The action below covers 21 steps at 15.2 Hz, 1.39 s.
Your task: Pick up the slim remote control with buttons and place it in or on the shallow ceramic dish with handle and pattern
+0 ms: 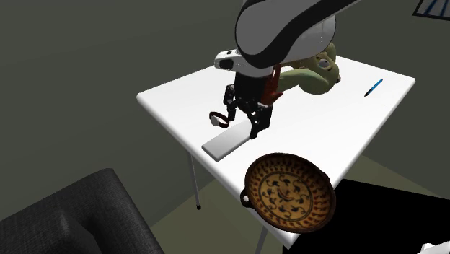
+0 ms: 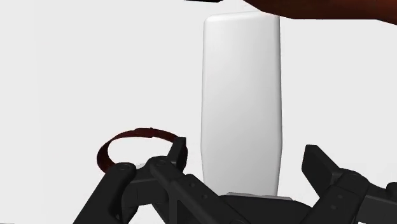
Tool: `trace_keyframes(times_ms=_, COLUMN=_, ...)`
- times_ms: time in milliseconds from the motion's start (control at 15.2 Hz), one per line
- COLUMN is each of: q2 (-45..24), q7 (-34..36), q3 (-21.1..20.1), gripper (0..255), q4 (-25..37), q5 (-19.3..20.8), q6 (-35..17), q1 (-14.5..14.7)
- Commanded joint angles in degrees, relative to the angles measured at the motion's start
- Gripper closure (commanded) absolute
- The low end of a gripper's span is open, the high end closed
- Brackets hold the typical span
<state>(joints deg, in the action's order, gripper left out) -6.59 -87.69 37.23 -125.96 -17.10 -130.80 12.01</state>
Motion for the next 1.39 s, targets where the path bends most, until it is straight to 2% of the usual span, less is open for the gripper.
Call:
trace_keyframes(times_ms=0, q2=-1.5, q7=-1.1, q3=-0.4, gripper=0, q4=-0.6, q5=-1.7, q6=-1.6, q1=-0.1)
trace_keyframes(times_ms=528, q2=-1.5, q7=-1.1, q3=-0.4, gripper=0, q4=-0.6, q5=-1.7, q6=-1.6, q1=-0.1)
trace_keyframes(times_ms=594, q2=-1.6, q7=-1.2, q3=-0.4, gripper=255, q4=-0.6, q5=-1.7, q6=-1.7, q1=-0.1)
trace_keyframes(times_ms=1188, q2=-1.5, q7=-1.1, q3=-0.4, gripper=255, q4=-0.6, q5=-1.7, q6=-1.6, q1=-0.1)
trace_keyframes(times_ms=1320, q2=-0.4, q7=-0.1, q3=-0.1, gripper=255, q4=-0.1, q5=-0.4, q6=-0.4, q1=0.1)
